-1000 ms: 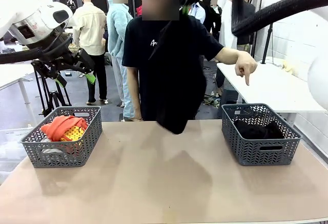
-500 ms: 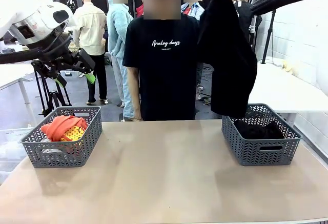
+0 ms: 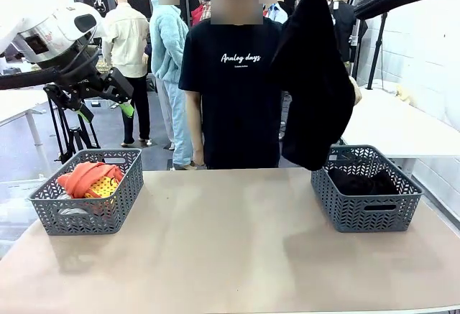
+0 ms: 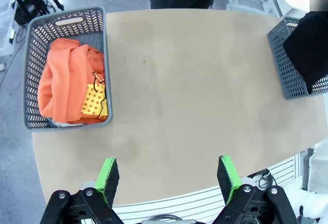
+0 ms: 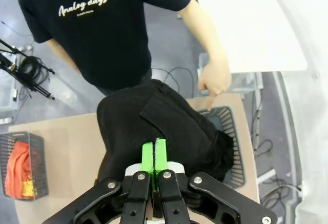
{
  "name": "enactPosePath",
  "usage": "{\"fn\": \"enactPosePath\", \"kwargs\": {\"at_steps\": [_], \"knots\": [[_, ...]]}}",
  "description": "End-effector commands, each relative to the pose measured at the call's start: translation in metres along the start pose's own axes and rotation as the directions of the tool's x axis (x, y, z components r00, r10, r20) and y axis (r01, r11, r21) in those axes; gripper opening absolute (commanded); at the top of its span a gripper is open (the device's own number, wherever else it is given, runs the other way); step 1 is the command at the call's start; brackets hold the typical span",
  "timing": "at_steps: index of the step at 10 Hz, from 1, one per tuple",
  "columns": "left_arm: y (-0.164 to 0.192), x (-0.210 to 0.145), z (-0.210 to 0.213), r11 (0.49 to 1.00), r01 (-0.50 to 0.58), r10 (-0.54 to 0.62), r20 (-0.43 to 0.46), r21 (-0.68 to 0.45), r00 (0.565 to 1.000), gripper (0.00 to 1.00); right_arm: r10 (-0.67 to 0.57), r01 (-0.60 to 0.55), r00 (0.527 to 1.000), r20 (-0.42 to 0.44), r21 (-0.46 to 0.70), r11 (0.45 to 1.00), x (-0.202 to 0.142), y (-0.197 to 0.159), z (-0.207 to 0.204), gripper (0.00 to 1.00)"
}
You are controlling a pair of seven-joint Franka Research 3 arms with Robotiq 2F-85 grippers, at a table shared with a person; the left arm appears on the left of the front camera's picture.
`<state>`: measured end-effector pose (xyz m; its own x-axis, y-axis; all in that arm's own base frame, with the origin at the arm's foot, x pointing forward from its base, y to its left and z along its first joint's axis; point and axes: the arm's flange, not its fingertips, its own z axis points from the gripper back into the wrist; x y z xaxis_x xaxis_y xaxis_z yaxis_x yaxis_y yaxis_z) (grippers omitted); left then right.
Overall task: Sort the tops and bottoms.
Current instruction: Sort the clothes according to human instructions.
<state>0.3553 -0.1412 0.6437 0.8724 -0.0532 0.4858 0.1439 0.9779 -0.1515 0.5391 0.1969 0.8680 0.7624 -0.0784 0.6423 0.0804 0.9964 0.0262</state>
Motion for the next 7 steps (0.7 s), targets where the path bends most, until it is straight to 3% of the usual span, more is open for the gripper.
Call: {"fn": "enactPosePath", "kwargs": {"at_steps": [1, 2, 4, 5, 7], "knots": [[0.003, 0.0, 0.001, 1.0, 0.003, -0.003, 0.0, -0.006, 1.0, 1.0, -0.006, 0.006, 1.0, 0.0, -0.006, 1.0, 0.002, -0.004, -0.001, 0.0], [0.003, 0.0, 0.001, 1.0, 0.003, -0.003, 0.0, -0.006, 1.0, 1.0, 0.171, -0.178, 0.983, -0.067, -0.115, 0.977, -0.014, 0.015, -0.028, 0.0], [0.003, 0.0, 0.001, 1.0, 0.003, -0.003, 0.0, -0.006, 1.0, 1.0, 0.082, -0.117, 0.955, -0.285, -0.108, 0.987, -0.011, -0.056, -0.092, 0.0], [0.003, 0.0, 0.001, 1.0, 0.003, -0.003, 0.0, -0.006, 1.0, 1.0, 0.009, -0.043, 0.935, -0.354, -0.088, 0.995, -0.016, -0.096, -0.112, 0.0], [0.003, 0.0, 0.001, 1.0, 0.003, -0.003, 0.0, -0.006, 1.0, 1.0, -0.076, 0.06, 0.942, -0.326, -0.058, 0.997, -0.014, -0.132, -0.106, 0.0]]}}
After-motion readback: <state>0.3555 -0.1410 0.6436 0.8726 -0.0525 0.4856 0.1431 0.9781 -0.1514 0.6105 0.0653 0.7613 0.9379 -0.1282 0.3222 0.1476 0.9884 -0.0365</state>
